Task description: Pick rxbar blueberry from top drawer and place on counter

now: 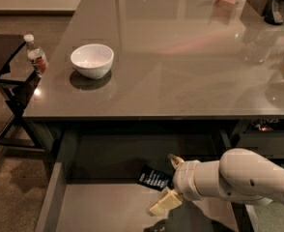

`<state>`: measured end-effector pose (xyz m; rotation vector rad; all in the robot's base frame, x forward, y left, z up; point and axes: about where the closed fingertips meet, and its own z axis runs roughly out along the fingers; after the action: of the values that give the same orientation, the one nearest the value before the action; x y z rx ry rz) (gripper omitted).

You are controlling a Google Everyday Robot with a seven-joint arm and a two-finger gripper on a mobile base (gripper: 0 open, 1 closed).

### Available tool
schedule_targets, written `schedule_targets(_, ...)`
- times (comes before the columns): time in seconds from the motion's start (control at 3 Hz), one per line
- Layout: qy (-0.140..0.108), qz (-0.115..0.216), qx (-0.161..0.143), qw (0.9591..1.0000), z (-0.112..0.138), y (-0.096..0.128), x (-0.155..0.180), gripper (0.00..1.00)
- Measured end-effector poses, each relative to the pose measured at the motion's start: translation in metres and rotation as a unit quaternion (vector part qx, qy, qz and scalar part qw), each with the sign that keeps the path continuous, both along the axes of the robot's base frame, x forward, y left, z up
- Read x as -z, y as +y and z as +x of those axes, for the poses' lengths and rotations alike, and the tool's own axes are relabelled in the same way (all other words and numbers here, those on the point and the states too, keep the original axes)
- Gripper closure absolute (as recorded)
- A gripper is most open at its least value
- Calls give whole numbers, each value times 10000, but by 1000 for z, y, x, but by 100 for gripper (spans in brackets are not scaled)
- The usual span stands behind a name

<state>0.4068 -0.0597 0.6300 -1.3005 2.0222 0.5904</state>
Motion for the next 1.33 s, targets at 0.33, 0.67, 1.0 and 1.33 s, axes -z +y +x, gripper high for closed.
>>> schedule_targets(0.33, -224, -4, 21, 9997, 3, 11, 7, 0)
schedule_targets(0.67, -456, -240, -138, 9986, 3, 14, 24, 0)
schedule_targets(1.0, -632, -478, -234, 9966, 8, 10, 34, 0)
schedule_targets(1.33, -649, -496, -240, 9964, 9, 10, 34, 17)
